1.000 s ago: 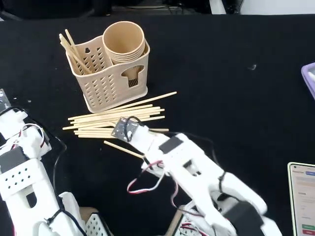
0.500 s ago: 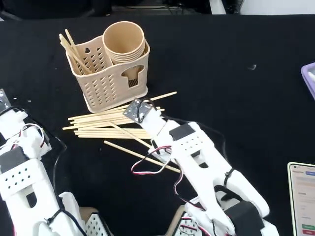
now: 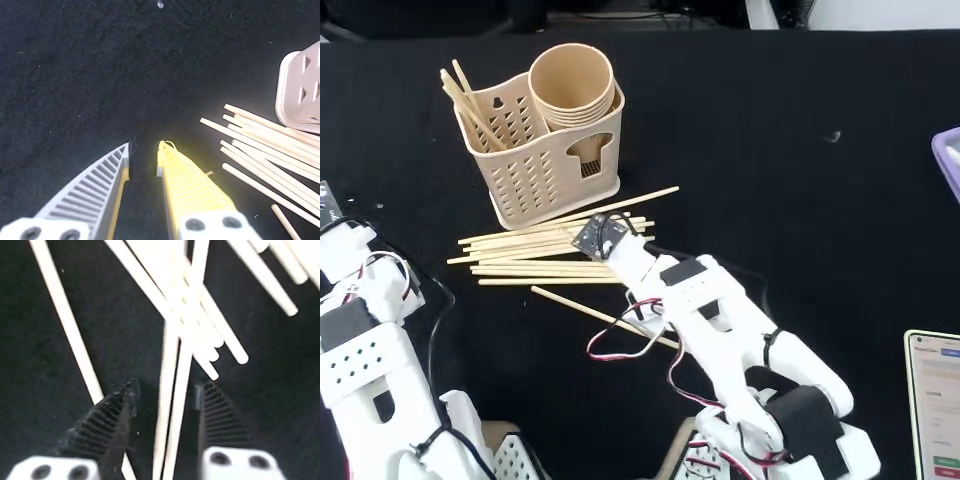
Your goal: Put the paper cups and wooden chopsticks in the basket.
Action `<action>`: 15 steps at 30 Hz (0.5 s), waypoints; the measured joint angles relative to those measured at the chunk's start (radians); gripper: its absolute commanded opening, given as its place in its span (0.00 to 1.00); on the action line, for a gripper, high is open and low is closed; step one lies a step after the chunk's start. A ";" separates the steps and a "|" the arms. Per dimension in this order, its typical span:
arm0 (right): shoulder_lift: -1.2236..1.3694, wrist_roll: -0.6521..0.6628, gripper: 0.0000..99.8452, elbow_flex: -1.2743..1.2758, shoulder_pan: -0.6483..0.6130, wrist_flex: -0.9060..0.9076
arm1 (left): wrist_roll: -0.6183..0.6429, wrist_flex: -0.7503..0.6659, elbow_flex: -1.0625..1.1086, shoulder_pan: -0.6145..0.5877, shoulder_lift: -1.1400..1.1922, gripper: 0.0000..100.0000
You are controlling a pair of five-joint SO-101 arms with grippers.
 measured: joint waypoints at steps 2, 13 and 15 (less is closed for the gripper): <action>0.000 0.000 0.05 0.000 0.002 -0.002 | 0.000 0.000 0.000 0.000 0.000 0.10; -0.040 0.000 0.01 -0.107 0.002 0.169 | 0.000 0.000 0.000 0.000 0.000 0.10; -0.109 0.000 0.01 -0.152 0.002 0.255 | 0.000 0.000 0.000 0.000 0.000 0.10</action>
